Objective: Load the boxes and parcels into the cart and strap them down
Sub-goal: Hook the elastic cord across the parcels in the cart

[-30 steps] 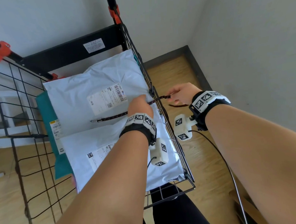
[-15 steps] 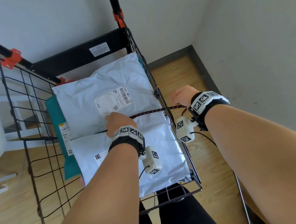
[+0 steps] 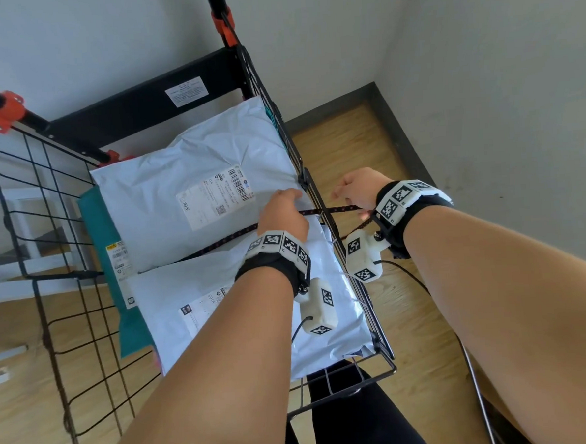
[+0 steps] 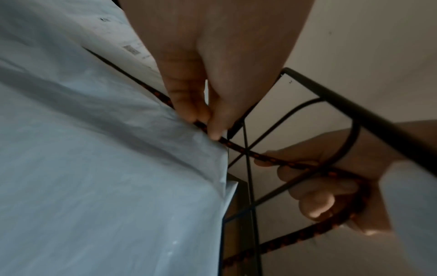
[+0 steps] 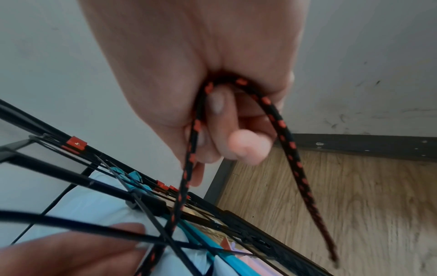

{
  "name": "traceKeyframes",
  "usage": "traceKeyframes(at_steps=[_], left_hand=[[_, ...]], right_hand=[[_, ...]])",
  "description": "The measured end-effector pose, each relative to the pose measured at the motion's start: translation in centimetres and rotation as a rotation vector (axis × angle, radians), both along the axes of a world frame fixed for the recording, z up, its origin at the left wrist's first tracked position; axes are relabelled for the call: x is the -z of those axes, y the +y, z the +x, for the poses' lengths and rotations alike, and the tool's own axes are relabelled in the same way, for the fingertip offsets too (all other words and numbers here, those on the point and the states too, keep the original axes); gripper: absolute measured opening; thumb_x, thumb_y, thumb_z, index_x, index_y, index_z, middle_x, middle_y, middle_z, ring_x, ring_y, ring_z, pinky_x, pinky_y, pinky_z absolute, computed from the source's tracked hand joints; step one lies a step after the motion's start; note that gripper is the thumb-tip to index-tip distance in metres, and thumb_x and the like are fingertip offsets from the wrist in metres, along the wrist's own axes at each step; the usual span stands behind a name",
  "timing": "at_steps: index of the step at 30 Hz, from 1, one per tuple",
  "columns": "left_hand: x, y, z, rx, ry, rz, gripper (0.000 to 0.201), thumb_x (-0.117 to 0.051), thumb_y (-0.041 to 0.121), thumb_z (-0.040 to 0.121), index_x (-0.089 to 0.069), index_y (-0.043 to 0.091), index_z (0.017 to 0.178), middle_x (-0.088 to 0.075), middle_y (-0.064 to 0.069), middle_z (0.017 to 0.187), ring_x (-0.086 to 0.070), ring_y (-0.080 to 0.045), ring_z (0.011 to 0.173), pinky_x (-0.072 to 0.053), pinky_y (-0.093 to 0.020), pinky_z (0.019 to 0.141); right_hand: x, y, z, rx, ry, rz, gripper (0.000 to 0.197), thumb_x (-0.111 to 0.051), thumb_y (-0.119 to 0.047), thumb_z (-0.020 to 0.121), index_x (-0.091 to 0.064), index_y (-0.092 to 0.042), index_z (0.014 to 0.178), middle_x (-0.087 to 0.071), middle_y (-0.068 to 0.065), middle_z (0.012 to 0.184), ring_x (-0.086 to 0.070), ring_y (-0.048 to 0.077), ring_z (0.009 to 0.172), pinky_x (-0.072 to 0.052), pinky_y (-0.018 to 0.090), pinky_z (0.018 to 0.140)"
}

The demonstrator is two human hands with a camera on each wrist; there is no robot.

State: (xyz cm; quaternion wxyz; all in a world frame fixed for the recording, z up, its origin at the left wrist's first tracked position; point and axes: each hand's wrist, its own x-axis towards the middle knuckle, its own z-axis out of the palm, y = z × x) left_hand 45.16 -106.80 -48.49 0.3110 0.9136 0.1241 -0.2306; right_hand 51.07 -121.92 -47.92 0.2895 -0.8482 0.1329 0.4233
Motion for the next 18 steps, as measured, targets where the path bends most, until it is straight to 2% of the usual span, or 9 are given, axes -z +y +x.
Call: traceKeyframes(at_steps=[2, 5, 8, 9, 11, 13, 16, 18], left_hand=[[0.5, -0.3, 0.1, 0.033, 0.030, -0.021, 0.042, -0.050, 0.003, 0.089, -0.060, 0.020, 0.126, -0.061, -0.001, 0.128, -0.056, -0.020, 0.118, -0.041, -0.028, 0.101], [0.9, -0.3, 0.2, 0.031, 0.003, -0.009, 0.027, -0.055, 0.013, 0.091, -0.068, 0.020, 0.113, -0.064, -0.004, 0.115, -0.061, -0.022, 0.105, -0.045, -0.028, 0.092], [0.8, 0.1, 0.3, -0.027, -0.032, 0.052, 0.024, -0.052, 0.015, 0.092, -0.072, 0.018, 0.105, -0.065, -0.007, 0.108, -0.062, -0.025, 0.096, -0.049, -0.032, 0.086], [0.8, 0.5, 0.3, -0.056, -0.032, 0.081, 0.025, -0.050, 0.015, 0.092, -0.072, 0.017, 0.105, -0.067, -0.007, 0.108, -0.063, -0.026, 0.096, -0.050, -0.032, 0.085], [0.6, 1.3, 0.2, -0.116, -0.013, 0.163, 0.028, -0.048, 0.012, 0.091, -0.070, 0.013, 0.108, -0.066, -0.009, 0.110, -0.063, -0.028, 0.098, -0.051, -0.034, 0.085], [0.3, 2.3, 0.1, -0.200, 0.054, 0.241, 0.028, -0.047, 0.009, 0.089, -0.064, 0.007, 0.112, -0.061, -0.012, 0.115, -0.061, -0.031, 0.104, -0.052, -0.039, 0.087], [-0.4, 3.7, -0.2, -0.374, 0.157, 0.345, 0.032, -0.049, 0.008, 0.092, -0.049, 0.004, 0.123, -0.051, -0.013, 0.127, -0.056, -0.031, 0.115, -0.048, -0.042, 0.089], [-0.8, 4.0, -0.5, -0.409, 0.209, 0.374, 0.037, -0.049, 0.007, 0.092, -0.043, 0.004, 0.128, -0.046, -0.014, 0.132, -0.054, -0.030, 0.117, -0.047, -0.041, 0.090]], right_hand=[[0.0, -0.1, 0.1, 0.020, 0.023, 0.024, 0.025, -0.054, -0.022, 0.097, -0.062, -0.012, 0.118, -0.056, 0.004, 0.084, -0.053, 0.020, 0.059, -0.054, 0.033, 0.067], [-0.1, -0.2, 0.0, -0.020, 0.024, 0.026, 0.024, -0.052, -0.022, 0.097, -0.064, -0.011, 0.113, -0.056, 0.003, 0.083, -0.050, 0.017, 0.053, -0.047, 0.025, 0.050], [-0.1, -0.5, -0.2, -0.042, 0.008, 0.013, 0.016, -0.053, -0.028, 0.096, -0.062, -0.015, 0.099, -0.053, -0.002, 0.075, -0.048, 0.008, 0.053, -0.038, 0.011, 0.031], [-0.3, -0.5, -0.3, -0.058, 0.034, 0.007, 0.017, -0.052, -0.030, 0.097, -0.060, -0.015, 0.093, -0.051, -0.003, 0.069, -0.048, 0.006, 0.047, -0.035, 0.011, 0.029], [-0.5, -0.4, -0.4, -0.136, 0.127, -0.015, 0.025, -0.045, -0.029, 0.100, -0.059, -0.011, 0.089, -0.049, -0.001, 0.061, -0.044, 0.009, 0.036, -0.033, 0.017, 0.030], [-0.7, -0.3, -0.3, -0.171, 0.190, -0.019, 0.024, -0.045, -0.026, 0.099, -0.062, -0.011, 0.092, -0.048, 0.000, 0.055, -0.037, 0.011, 0.033, -0.030, 0.019, 0.034], [-0.4, -0.4, -0.1, -0.103, 0.212, 0.006, 0.016, -0.053, -0.022, 0.093, -0.065, -0.012, 0.090, -0.044, -0.002, 0.052, -0.033, 0.011, 0.034, -0.027, 0.018, 0.036], [-0.6, -0.1, 0.0, -0.087, 0.216, 0.009, 0.011, -0.056, -0.017, 0.093, -0.061, -0.008, 0.089, -0.043, -0.001, 0.054, -0.033, 0.011, 0.039, -0.027, 0.017, 0.038]])
